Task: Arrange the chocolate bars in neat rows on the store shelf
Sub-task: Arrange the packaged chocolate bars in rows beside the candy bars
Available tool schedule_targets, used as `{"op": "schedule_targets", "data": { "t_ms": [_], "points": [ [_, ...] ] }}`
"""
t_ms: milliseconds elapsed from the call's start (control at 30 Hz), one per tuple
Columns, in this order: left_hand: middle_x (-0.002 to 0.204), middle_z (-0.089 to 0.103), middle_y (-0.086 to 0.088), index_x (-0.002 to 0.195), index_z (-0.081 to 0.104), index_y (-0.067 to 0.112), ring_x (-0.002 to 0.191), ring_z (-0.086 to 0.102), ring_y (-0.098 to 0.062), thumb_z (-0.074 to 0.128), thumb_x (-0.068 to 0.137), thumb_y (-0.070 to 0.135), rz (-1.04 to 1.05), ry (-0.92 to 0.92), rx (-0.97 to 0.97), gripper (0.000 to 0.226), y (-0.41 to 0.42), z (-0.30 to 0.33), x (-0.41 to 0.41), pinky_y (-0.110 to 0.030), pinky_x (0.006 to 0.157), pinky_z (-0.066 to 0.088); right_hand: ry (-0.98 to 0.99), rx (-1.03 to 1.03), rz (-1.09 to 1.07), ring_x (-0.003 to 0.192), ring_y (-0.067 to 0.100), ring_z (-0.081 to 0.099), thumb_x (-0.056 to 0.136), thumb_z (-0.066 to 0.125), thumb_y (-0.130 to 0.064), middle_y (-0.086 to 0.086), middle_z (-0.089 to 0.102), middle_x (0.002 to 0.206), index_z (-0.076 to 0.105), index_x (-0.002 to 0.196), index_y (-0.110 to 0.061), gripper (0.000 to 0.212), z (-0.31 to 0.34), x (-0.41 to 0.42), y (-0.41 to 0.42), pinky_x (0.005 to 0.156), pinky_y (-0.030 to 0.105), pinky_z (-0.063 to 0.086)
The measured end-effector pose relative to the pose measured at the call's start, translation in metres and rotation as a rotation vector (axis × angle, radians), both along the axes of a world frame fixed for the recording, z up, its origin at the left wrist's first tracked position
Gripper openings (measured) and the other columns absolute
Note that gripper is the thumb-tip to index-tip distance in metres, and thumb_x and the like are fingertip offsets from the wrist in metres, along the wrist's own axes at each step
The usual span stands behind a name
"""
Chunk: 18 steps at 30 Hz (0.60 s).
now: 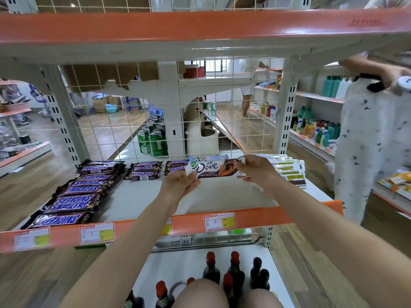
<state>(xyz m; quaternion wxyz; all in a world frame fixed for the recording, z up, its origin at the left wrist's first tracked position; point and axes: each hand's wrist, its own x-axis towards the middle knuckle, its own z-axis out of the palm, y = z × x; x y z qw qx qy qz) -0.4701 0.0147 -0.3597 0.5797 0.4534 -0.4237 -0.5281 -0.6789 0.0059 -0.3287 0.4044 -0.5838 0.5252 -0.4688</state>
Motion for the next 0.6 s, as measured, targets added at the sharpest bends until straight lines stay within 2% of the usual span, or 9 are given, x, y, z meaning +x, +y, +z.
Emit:
{"op": "schedule_targets", "data": {
  "t_ms": [100,233,333,433,500,567,600],
  "points": [
    [0.062,0.065,-0.006,0.057,0.048,0.01,0.069,0.067,-0.013,0.061,0.088,0.007,0.037,-0.054,-0.005,0.034,-0.001,-0.001,-0.001,-0.02,0.079,0.055,0.036,0.011,-0.028,0.07,0.009,0.064,0.091,0.061,-0.023,-0.001,0.062,0.079,0.053,0.078,-0.01,0.019,0.0,0.0,-0.002,0.064,0.018,0.046],
    [0.068,0.064,-0.008,0.056,0.043,0.011,0.064,0.068,-0.011,0.063,0.087,0.008,0.048,-0.122,-0.012,0.037,-0.005,-0.005,-0.001,-0.02,0.077,0.056,0.107,0.002,-0.076,0.069,0.012,0.061,0.09,0.061,-0.021,0.001,0.059,0.076,0.049,0.065,-0.012,0.029,-0.002,0.001,-0.004,0.065,0.022,0.048],
    [0.059,0.06,-0.005,0.051,0.044,0.012,0.067,0.062,-0.017,0.066,0.086,0.01,0.09,-0.255,-0.027,0.041,-0.011,-0.008,-0.001,-0.025,0.078,0.055,0.161,-0.025,-0.13,0.07,0.018,0.055,0.088,0.063,-0.021,0.011,0.058,0.078,0.05,0.066,-0.007,0.03,-0.005,0.002,-0.009,0.073,0.035,0.054],
    [0.062,0.052,-0.009,0.054,0.041,0.011,0.064,0.052,-0.018,0.068,0.084,0.019,0.113,-0.418,-0.036,0.041,-0.023,-0.009,0.0,-0.028,0.069,0.047,0.16,-0.033,-0.169,0.077,0.023,0.054,0.087,0.064,-0.018,0.013,0.057,0.075,0.043,0.055,-0.011,0.039,-0.008,0.004,-0.017,0.075,0.036,0.053],
    [0.06,0.05,-0.008,0.053,0.04,0.014,0.058,0.048,-0.017,0.069,0.083,0.022,0.143,-0.483,-0.031,0.043,-0.032,-0.009,-0.001,-0.027,0.067,0.039,0.176,-0.049,-0.171,0.08,0.031,0.06,0.086,0.066,-0.017,0.017,0.061,0.076,0.05,0.057,-0.009,0.034,-0.009,0.006,-0.024,0.076,0.039,0.054],
    [0.043,0.044,0.007,0.048,0.035,0.016,0.045,0.041,-0.006,0.069,0.083,0.021,0.182,-0.535,-0.019,0.049,-0.044,-0.008,-0.001,-0.023,0.061,0.033,0.216,-0.073,-0.175,0.088,0.036,0.065,0.085,0.068,-0.018,0.021,0.066,0.09,0.065,0.078,0.002,0.021,-0.011,0.009,-0.035,0.079,0.044,0.056],
    [0.034,0.039,0.01,0.047,0.034,0.016,0.037,0.037,-0.002,0.068,0.084,0.02,0.197,-0.591,-0.012,0.051,-0.048,-0.007,-0.001,-0.022,0.055,0.03,0.233,-0.077,-0.188,0.091,0.035,0.065,0.084,0.069,-0.02,0.021,0.067,0.093,0.067,0.09,0.005,0.025,-0.013,0.011,-0.042,0.082,0.046,0.055]
  ]
}}
